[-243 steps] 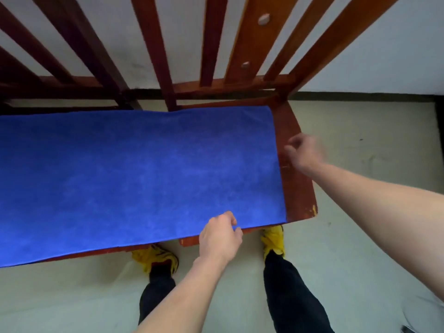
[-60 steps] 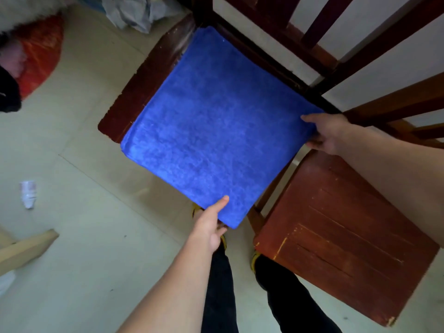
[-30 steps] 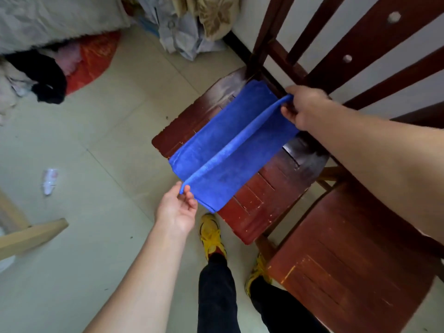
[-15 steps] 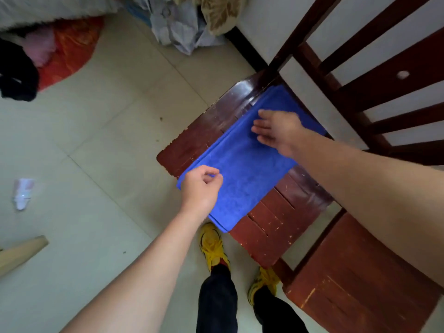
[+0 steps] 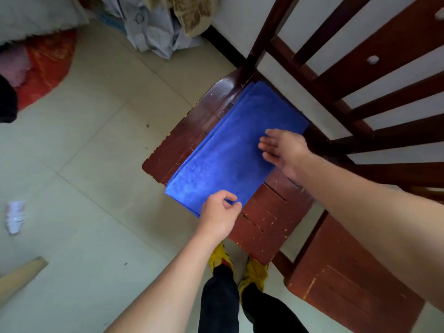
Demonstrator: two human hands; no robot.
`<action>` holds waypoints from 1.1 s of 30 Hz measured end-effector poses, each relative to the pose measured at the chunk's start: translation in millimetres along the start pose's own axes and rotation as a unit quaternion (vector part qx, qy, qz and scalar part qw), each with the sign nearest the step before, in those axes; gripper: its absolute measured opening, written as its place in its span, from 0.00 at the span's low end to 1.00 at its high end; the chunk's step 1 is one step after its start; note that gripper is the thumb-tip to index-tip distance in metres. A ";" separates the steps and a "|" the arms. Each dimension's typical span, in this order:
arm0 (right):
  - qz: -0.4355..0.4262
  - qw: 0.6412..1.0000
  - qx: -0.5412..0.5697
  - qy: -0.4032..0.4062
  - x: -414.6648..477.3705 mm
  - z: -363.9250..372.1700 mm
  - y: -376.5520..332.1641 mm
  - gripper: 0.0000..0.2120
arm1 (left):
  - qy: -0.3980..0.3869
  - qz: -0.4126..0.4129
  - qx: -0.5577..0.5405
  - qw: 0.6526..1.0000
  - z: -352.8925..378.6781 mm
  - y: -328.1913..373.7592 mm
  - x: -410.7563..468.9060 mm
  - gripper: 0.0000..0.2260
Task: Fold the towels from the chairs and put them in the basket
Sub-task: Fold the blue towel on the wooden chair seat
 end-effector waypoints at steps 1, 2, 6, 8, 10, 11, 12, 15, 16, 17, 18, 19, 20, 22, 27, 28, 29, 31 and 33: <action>0.029 0.999 -0.011 -0.029 -0.3 -2.0 17.0 0.04 | -0.010 -0.026 -0.004 1.000 6.7 -9.9 -4.9 0.04; 0.046 0.998 -0.020 -0.045 1.7 -6.9 26.1 0.05 | -0.007 -0.047 -0.018 0.999 8.4 -18.5 -7.8 0.02; 0.016 0.999 0.028 0.001 15.8 -48.2 13.1 0.06 | 0.013 -0.078 -0.033 0.996 -3.9 -23.9 -18.7 0.05; -0.005 0.998 0.043 0.037 14.4 -63.5 2.0 0.05 | 0.043 -0.059 0.011 0.997 -21.6 -18.3 -21.4 0.06; -0.014 0.998 0.021 0.066 3.3 -71.8 4.9 0.05 | 0.112 -0.021 0.133 0.985 -52.3 -7.7 -25.9 0.02; -0.014 0.997 0.005 0.076 -3.3 -73.3 13.5 0.04 | 0.153 0.002 0.196 0.969 -69.2 0.2 -27.5 0.04; -0.008 0.997 -0.008 0.079 -9.9 -71.7 27.0 0.02 | 0.185 0.029 0.241 0.952 -83.3 9.0 -27.2 0.07; 0.039 0.997 -0.043 0.041 -30.5 -45.2 83.3 0.02 | 0.218 0.083 0.291 0.928 -109.6 31.0 -10.0 0.16; 0.056 0.997 -0.045 0.023 -36.1 -31.9 101.4 0.03 | 0.213 0.079 0.293 0.929 -112.9 34.6 -1.1 0.20; 0.075 0.997 -0.035 0.012 -39.0 -19.4 121.6 0.06 | 0.196 0.064 0.295 0.933 -113.5 33.0 10.5 0.23; 0.088 0.996 -0.022 0.001 -42.8 -5.8 136.9 0.07 | 0.185 0.042 0.295 0.937 -115.3 31.1 19.5 0.25; 0.097 0.995 -0.017 -0.007 -45.4 6.1 148.5 0.09 | 0.182 0.019 0.294 0.938 -117.3 30.8 24.2 0.24; 0.104 0.995 -0.007 -0.001 -45.0 16.5 160.4 0.11 | 0.165 0.003 0.294 0.942 -116.9 28.4 30.4 0.21; 0.099 0.995 0.011 0.028 -46.0 33.0 175.7 0.14 | 0.106 -0.012 0.288 0.952 -113.8 22.7 37.9 0.10; 0.100 0.985 0.120 0.074 -64.7 49.5 201.3 0.07 | 0.010 0.009 0.227 0.974 -122.8 2.2 22.3 0.18; 0.108 0.981 0.142 0.073 -71.2 50.6 207.0 0.06 | 0.004 -0.002 0.186 0.982 -126.0 -5.0 14.3 0.19; 0.119 0.978 0.153 0.071 -79.4 52.7 212.8 0.06 | -0.006 -0.023 0.145 0.989 -129.9 -11.6 5.3 0.18; 0.140 0.975 0.159 0.068 -96.3 59.0 224.8 0.07 | -0.017 -0.078 0.076 0.994 -138.3 -29.3 -13.0 0.15; 0.153 0.971 0.169 0.077 -113.3 66.9 235.4 0.07 | -0.006 -0.115 0.032 0.993 -147.3 -39.2 -30.6 0.12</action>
Point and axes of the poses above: each hand's wrist, its own x-axis towards the middle knuckle, its own z-axis out of the palm, y = z × x, the point moved 6 cm from there along x, towards the middle knuckle, and after that the axes turned 10 degrees about z, right-handed, at the moved point
